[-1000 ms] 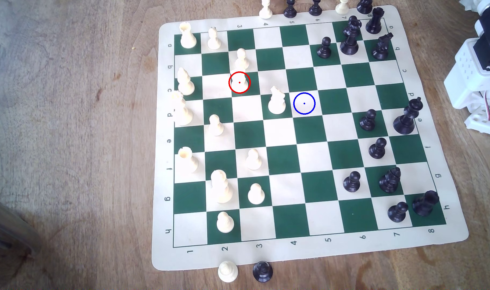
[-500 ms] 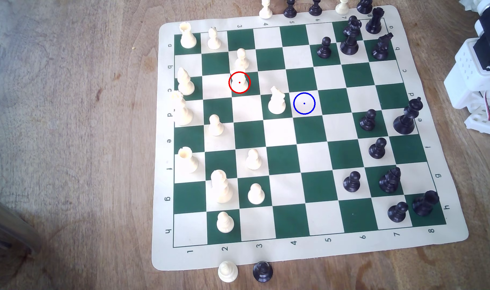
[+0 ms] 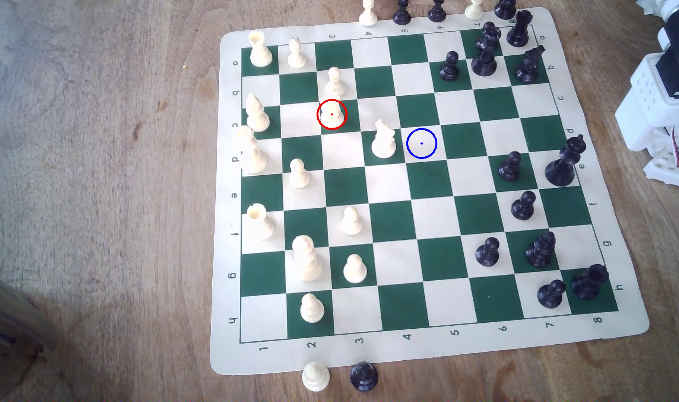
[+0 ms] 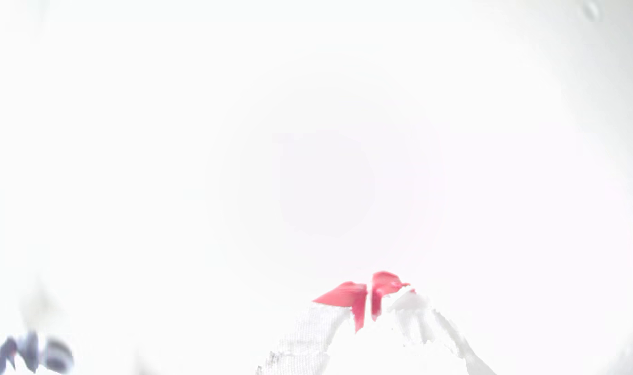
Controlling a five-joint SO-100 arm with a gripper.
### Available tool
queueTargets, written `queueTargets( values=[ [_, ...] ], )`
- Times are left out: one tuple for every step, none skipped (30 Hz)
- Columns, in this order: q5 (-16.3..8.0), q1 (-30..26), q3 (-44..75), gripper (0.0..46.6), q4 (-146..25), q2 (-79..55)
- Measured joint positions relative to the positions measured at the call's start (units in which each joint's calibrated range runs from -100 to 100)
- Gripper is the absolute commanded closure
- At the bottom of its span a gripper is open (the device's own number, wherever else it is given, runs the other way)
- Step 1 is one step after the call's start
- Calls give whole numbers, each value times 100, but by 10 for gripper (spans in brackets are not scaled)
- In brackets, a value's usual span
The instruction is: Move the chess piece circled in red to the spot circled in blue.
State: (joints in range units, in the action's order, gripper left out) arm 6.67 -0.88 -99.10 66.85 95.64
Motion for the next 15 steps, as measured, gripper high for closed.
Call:
queueTargets(
  values=[
    [15, 52, 0, 465, -494, 0],
    [15, 177, 0, 465, -1498, 0],
    [15, 236, 0, 465, -1960, 0],
    [-10, 302, 0, 465, -2351, 8],
    [-49, 383, 0, 465, -2757, 8],
    [-103, 546, 0, 465, -3761, 8],
    [-147, 627, 0, 464, -4207, 0],
    [-190, 701, 45, 464, -4653, 0],
    [-254, 752, 172, 452, -5124, -17],
    [-278, 796, 633, 450, -6223, -168],
    [-288, 811, 886, 441, -6892, -243],
    [-283, 811, 1066, 434, -7466, -352],
    [-293, 819, 1319, 426, -8016, -553],
    [-313, 841, 1600, 421, -8494, -771],
    [-352, 973, 2106, 418, -9243, -1232]
  ],
)
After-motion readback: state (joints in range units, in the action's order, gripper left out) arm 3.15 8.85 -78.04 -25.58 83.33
